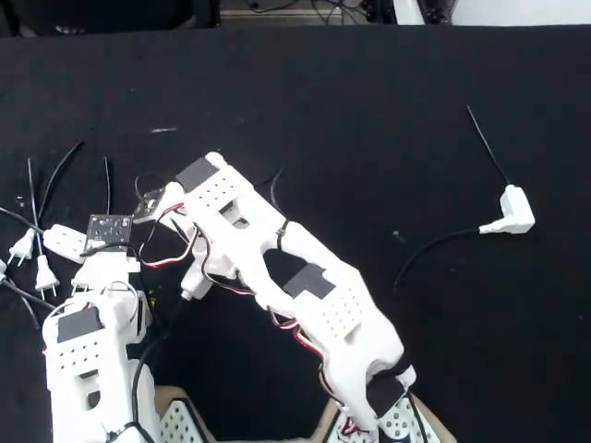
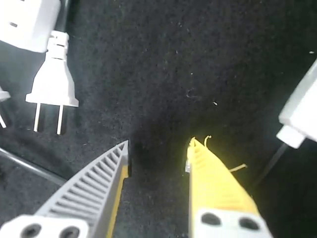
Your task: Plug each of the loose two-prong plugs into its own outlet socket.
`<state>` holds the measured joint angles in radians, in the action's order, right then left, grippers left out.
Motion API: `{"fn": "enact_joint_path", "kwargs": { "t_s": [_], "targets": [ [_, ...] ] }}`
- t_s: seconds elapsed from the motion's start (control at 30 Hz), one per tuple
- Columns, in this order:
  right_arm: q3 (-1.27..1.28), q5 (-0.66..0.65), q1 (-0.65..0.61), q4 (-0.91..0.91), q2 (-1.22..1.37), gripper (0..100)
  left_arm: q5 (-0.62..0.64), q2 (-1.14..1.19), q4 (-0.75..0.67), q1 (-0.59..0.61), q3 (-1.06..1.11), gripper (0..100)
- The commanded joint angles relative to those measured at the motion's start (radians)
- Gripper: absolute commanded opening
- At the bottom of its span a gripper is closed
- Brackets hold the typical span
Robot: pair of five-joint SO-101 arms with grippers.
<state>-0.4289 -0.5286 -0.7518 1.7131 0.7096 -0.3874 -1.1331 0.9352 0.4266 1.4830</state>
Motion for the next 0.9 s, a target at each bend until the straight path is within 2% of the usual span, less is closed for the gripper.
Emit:
{"fn": "enact_joint_path", "kwargs": {
  "t_s": [0.0, 0.2, 0.47, 0.67, 0.8, 0.87],
  "targets": [
    [0.001, 0.068, 0.041, -0.044, -0.084, 1.0, -0.006, -0.011, 0.008, 0.008, -0.001, 20],
    [0.208, 0.152, 0.069, -0.229, -0.223, 1.0, -0.006, -0.011, 0.008, 0.008, -0.001, 20],
    [0.668, 0.15, 0.11, -0.399, -0.538, 1.0, -0.006, -0.011, 0.006, 0.007, -0.035, 20],
    [0.957, 0.158, 0.13, -0.578, -0.757, 1.1, 0.0, 0.0, 0.006, -0.004, -0.162, 20],
    [1.058, 0.152, 0.12, -0.657, -0.811, 1.6, 0.0, 0.0, 0.008, -0.047, -0.156, 20],
    [1.076, 0.15, 0.124, -0.658, -0.802, 5.0, 0.0, -0.003, 0.008, -0.068, -0.117, 20]
  ]
}}
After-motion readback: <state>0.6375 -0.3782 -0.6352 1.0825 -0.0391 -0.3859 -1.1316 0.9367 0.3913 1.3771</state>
